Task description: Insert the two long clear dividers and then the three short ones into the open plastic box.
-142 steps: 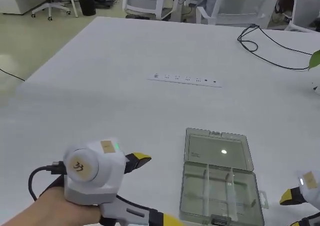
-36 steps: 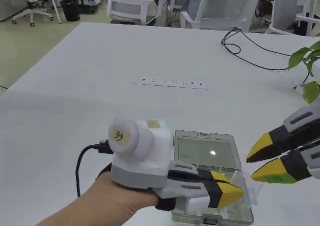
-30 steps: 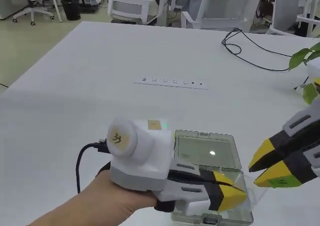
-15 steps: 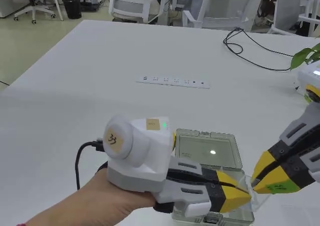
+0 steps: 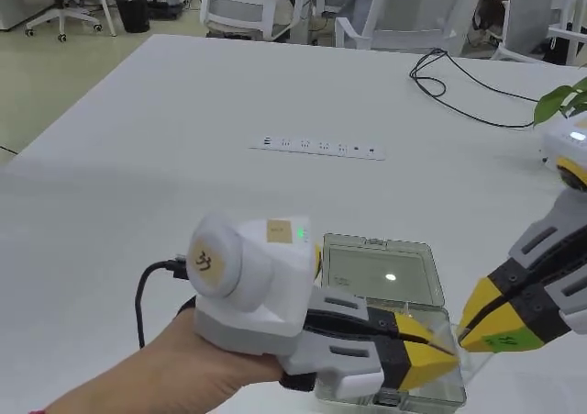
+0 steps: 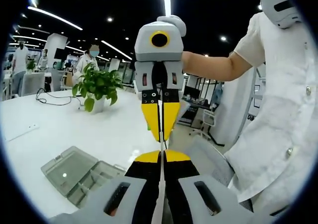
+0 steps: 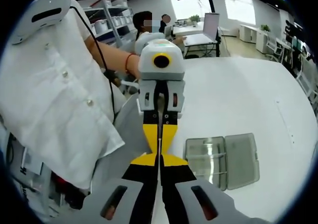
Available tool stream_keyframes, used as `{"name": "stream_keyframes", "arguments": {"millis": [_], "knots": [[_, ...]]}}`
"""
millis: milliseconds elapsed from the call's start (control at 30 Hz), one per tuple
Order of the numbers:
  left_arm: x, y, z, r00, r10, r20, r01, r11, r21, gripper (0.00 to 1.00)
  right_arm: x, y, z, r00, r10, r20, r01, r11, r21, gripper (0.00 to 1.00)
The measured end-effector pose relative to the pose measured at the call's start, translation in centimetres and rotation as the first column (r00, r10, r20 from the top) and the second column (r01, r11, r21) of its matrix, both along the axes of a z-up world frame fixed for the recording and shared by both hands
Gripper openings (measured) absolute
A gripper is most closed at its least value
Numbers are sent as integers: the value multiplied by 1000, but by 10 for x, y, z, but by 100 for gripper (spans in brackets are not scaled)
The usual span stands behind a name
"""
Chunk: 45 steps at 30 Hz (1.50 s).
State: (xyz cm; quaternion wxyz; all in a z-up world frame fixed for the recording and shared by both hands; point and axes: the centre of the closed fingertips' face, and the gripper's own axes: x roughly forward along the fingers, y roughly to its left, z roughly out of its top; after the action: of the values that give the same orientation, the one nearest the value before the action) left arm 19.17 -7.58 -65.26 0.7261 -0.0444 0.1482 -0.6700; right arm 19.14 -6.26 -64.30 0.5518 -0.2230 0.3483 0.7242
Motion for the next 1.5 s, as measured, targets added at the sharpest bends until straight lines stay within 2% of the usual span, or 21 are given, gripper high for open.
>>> {"name": "stream_keyframes", "arguments": {"millis": [267, 600, 933, 1033, 1133, 1500], "knots": [[-2, 5, -8, 1000, 13, -10, -13, 1000, 23, 0, 0, 3, 0, 1000, -11, 9, 11, 1000, 9, 3], [6, 21, -15, 997, 71, -8, -70, 996, 46, 10, 7, 5, 4, 999, -34, 33, 33, 999, 25, 3], [15, 39, -26, 993, 122, 2, -121, 988, 90, 21, 22, 8, 6, 995, -69, 76, 66, 997, 42, 3], [17, 44, -29, 991, 137, -3, -136, 986, 98, 24, 26, 9, 6, 993, -79, 87, 75, 996, 44, 3], [19, 48, -33, 988, 154, -5, -153, 982, 108, 29, 29, 10, 5, 992, -87, 96, 83, 996, 45, 3], [29, 66, -50, 976, 218, -3, -215, 963, 164, 59, 49, 22, -6, 983, -125, 134, 119, 992, 51, 3]]}}
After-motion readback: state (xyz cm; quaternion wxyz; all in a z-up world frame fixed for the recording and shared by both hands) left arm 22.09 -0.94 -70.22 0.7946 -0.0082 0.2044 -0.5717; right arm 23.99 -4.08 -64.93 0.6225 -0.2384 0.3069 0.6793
